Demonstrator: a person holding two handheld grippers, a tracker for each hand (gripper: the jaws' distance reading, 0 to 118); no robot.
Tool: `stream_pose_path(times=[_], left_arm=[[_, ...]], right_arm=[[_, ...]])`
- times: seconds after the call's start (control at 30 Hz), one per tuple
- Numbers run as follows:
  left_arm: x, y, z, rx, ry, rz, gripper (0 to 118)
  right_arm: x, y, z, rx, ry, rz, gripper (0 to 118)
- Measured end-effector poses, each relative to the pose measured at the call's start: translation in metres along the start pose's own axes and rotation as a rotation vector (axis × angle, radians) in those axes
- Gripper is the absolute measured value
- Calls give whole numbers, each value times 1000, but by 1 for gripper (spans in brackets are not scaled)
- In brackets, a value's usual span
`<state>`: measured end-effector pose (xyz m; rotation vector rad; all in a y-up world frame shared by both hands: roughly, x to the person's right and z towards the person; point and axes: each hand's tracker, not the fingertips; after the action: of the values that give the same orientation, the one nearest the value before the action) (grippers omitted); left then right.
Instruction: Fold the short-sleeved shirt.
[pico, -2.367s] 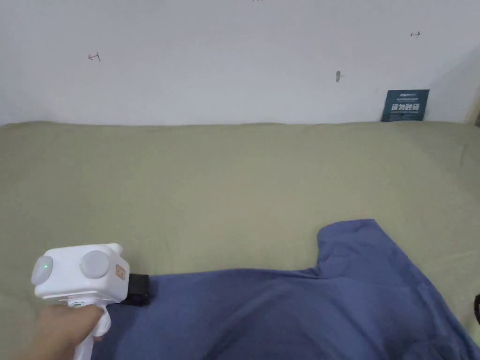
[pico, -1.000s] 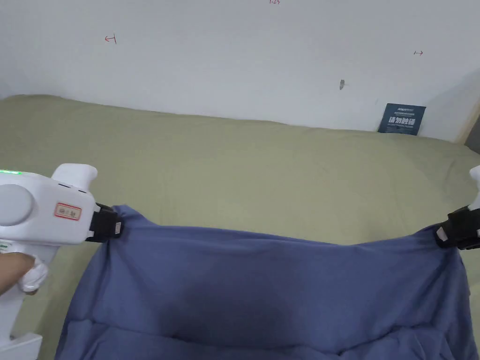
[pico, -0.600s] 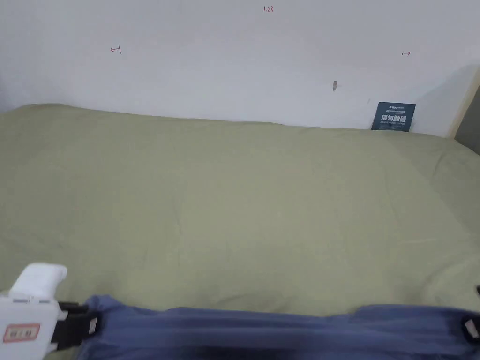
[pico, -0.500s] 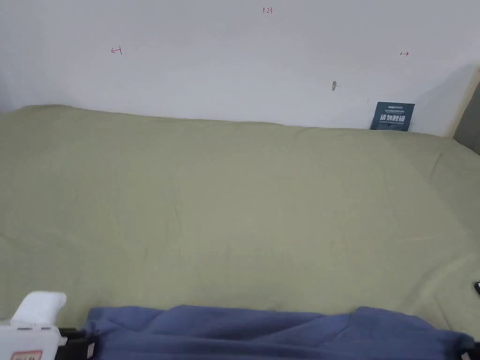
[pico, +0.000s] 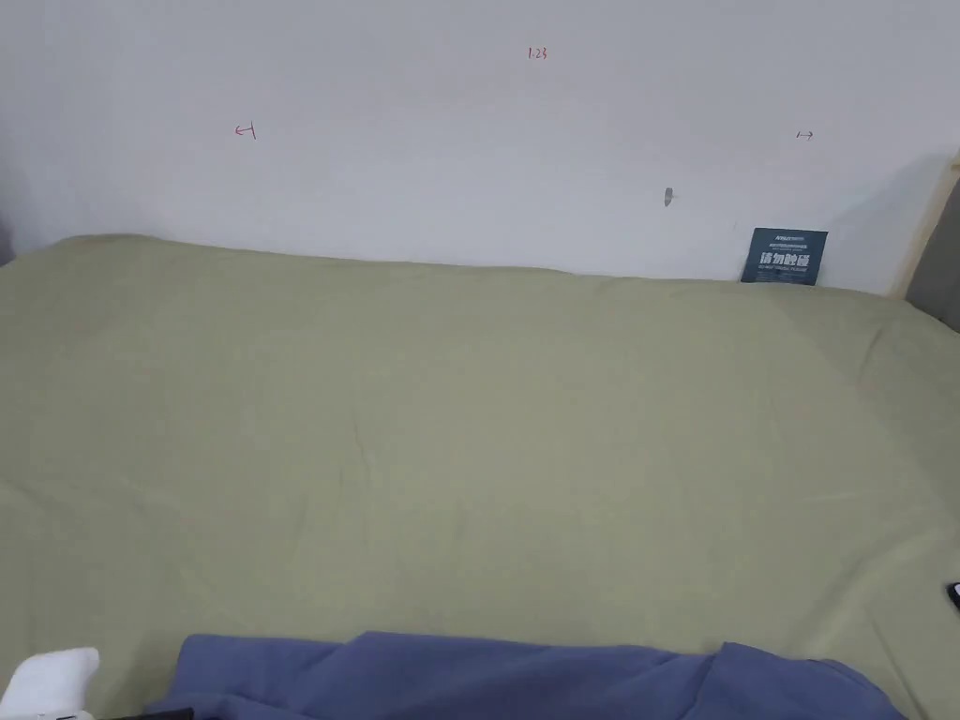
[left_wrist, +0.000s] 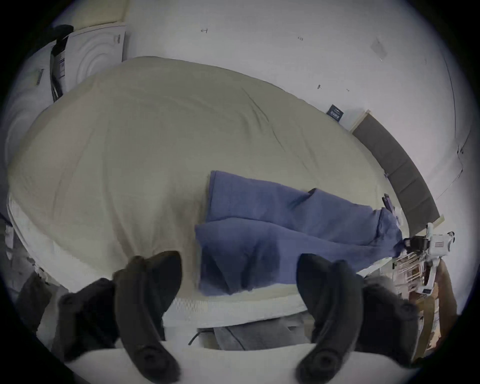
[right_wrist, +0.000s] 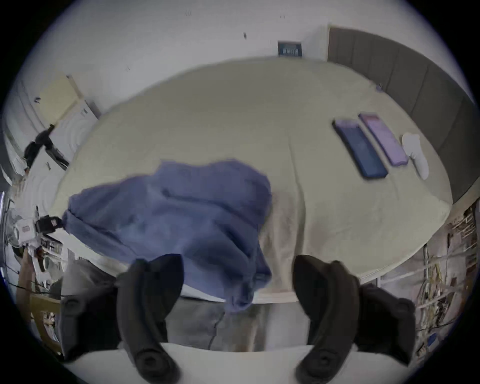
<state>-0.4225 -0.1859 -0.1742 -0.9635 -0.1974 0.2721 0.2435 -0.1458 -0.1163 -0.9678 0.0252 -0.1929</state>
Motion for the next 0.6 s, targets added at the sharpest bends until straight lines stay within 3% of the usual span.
stream_pose_path(times=[0.2, 0.3, 0.37, 0.4, 0.43, 0.47, 0.5, 0.53, 0.6], left_arm=[[59, 33, 67, 272, 82, -140, 97], [100, 47, 87, 426, 80, -154, 96], [123, 47, 91, 499, 92, -159, 94], [132, 45, 91, 518, 85, -169, 89], [144, 39, 89, 507, 57, -200, 71], [152, 35, 84, 502, 38, -235, 46], [160, 29, 80, 506, 68, -246, 12], [167, 24, 75, 504, 114, -263, 0], [174, 9, 60, 511, 192, -241, 0]], right_arm=[[-51, 39, 75, 307, -3, 31, 86], [-89, 51, 91, 439, -54, 106, 86], [-112, 49, 93, 510, -97, 158, 73], [-121, 46, 95, 529, -107, 176, 55], [-129, 41, 94, 543, -107, 204, 17], [-132, 36, 86, 555, -119, 223, 0], [-139, 29, 81, 560, -143, 227, 0], [-144, 21, 77, 575, -200, 227, 0], [-147, 8, 63, 537, -201, 223, 0]])
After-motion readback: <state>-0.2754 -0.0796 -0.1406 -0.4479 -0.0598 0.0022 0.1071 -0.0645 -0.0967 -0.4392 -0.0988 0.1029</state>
